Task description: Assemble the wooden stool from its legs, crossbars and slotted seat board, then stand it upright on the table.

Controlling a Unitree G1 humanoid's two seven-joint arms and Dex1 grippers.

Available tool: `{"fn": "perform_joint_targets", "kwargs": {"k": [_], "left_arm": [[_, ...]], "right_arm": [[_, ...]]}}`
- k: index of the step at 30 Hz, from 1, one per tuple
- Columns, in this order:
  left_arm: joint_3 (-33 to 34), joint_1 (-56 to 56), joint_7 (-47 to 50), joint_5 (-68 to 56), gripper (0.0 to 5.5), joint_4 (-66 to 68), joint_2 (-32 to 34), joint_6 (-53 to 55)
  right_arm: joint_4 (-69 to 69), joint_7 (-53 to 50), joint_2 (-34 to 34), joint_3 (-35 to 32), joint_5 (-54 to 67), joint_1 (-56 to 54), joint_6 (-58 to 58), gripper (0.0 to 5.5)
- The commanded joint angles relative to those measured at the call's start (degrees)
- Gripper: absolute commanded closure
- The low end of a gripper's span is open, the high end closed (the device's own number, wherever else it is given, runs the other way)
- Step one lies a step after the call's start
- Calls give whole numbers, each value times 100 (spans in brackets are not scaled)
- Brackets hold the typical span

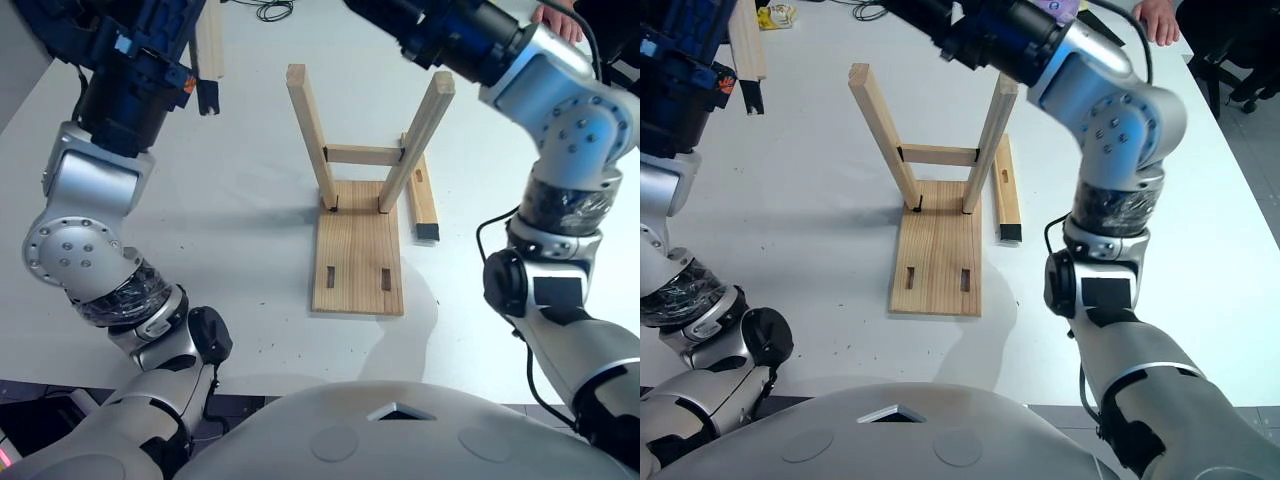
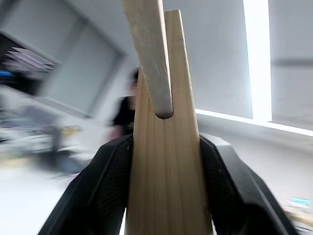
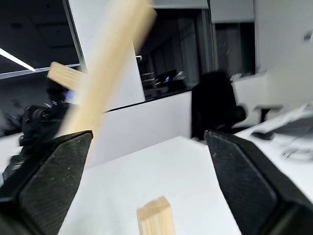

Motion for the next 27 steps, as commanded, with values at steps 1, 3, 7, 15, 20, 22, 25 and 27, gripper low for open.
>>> {"fn": "perform_joint_targets", "kwargs": {"k": [1, 3, 7, 15, 20, 22, 25, 27], "left_arm": [[-468, 48, -293, -1177, 345, -469, 456, -25], [-641, 178, -395, -1234, 345, -532, 584, -109], [-836, 490, -673, -1081, 345, -553, 748, -366], [-999, 739, -1218, -727, 345, -327, 1043, -802], [-1246, 845, -1371, -636, 345, -290, 1135, -881], [-1376, 858, -1403, -556, 345, -294, 1127, -907], [-1560, 869, -1386, -458, 345, -326, 1092, -981], [-1690, 877, -1363, -420, 345, -385, 1058, -1008]], "right_arm": [[432, 246, -273, -353, 883, -663, 829, 129], [399, 339, -316, -399, 1201, -733, 1061, 129], [218, 553, -402, -461, 1812, -735, 1368, 129], [77, 891, -561, -326, 1990, -426, 1100, 129], [-14, 701, -358, -349, 2388, -477, 1166, 129], [-33, 569, -262, -358, 2603, -531, 1175, 129], [-110, 319, -146, -352, 2903, -588, 1162, 129], [-140, 158, -84, -331, 3071, -604, 1126, 129]]}}
